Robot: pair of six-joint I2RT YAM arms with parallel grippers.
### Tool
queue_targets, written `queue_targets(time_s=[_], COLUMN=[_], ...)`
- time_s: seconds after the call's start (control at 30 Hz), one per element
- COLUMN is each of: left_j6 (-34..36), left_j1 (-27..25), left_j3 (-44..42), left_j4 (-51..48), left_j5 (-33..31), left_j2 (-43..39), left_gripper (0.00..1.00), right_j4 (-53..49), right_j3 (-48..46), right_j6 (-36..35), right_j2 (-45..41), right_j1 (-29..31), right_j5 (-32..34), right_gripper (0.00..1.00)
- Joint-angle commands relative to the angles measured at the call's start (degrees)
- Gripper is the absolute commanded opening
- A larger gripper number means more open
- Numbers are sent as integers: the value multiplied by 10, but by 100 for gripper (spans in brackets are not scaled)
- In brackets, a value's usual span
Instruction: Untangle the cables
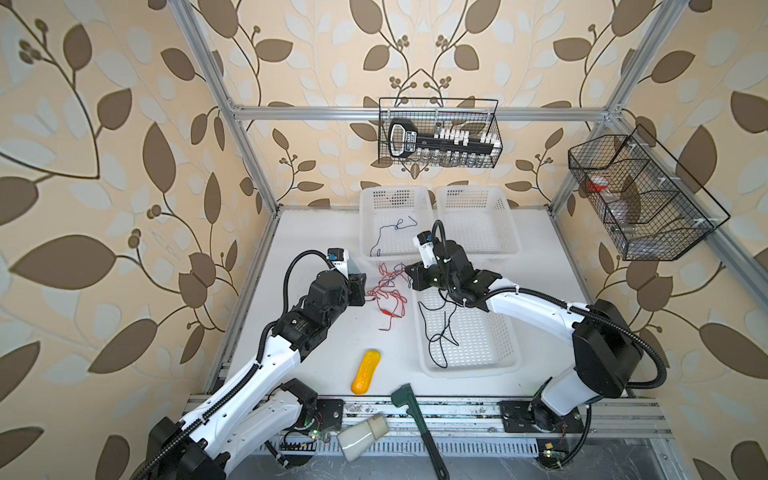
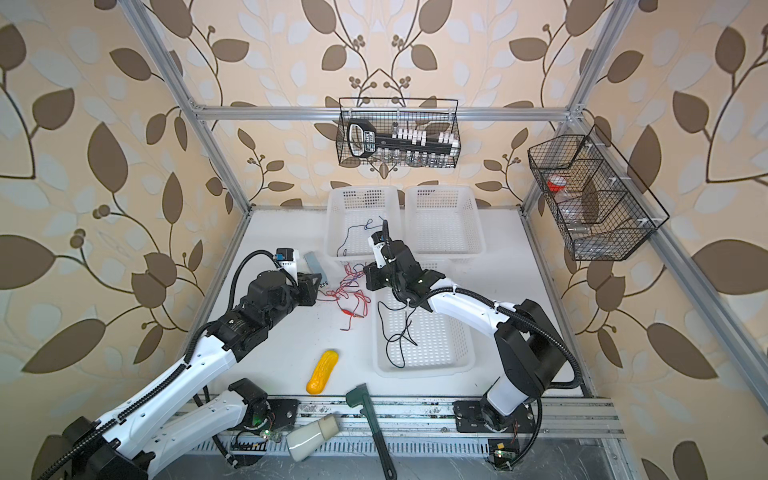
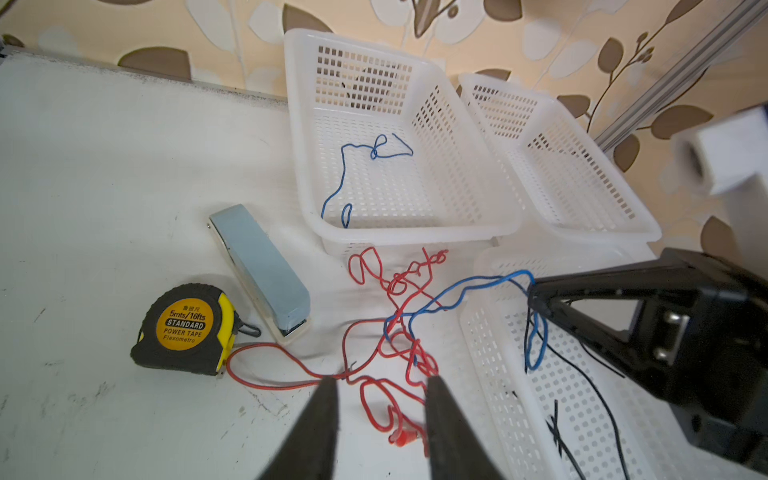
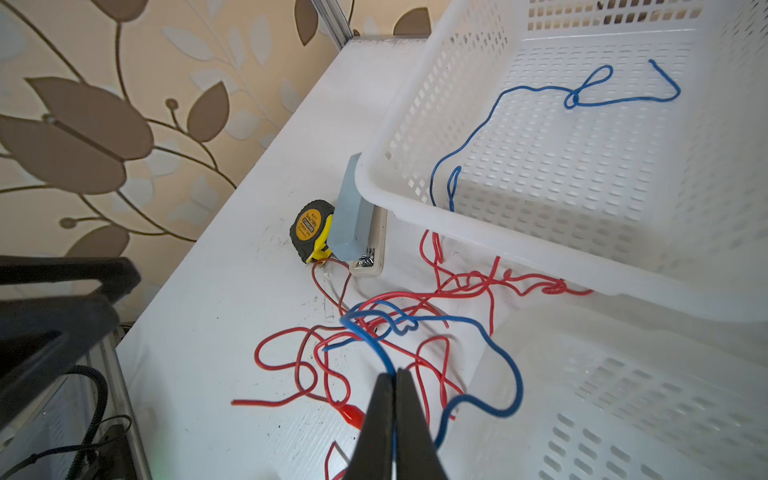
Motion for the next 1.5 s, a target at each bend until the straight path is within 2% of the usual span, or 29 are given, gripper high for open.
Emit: queue_targets(time_s=[0.0, 0.1, 0.2, 0.47, 0.6, 0.67, 0.83, 1.17, 1.3, 1.47], left_j6=[22, 34, 44, 40, 27, 23, 22, 14, 13, 11], left_j1=[-1, -1, -1, -1, -2, -1, -2, -2, -1, -2], left_j3=[3, -2, 3, 6, -2, -5, -20, -41, -42, -42], left_j4=[8, 24, 26, 38, 60, 66, 71, 80, 82, 77], left_j5=[40, 77, 101, 102, 100, 100, 80, 55, 58, 64], left_j2=[12, 36, 71, 154, 176, 177, 154, 131, 121, 105], left_gripper=[71, 80, 82, 81, 75, 71, 53, 51, 52, 57], right_j4=[-2, -4, 2, -3, -5, -14, -49, -119, -90, -28], right_j3=[13, 17, 19, 26, 26, 26, 32, 59, 58, 92], right_j6=[-11, -14, -18, -28, -28, -32, -59, -143, -138, -131], right_j2=[-13, -20, -28, -40, -47, -52, -78, -144, -124, -31], right_j1=[-2, -1, -1, 9, 11, 11, 10, 5, -31, -65], right_j5=[-10, -27, -47, -72, -63, -49, 6, 137, 116, 47], right_gripper=[0, 0, 0, 0, 0, 0, 0, 0, 0, 0])
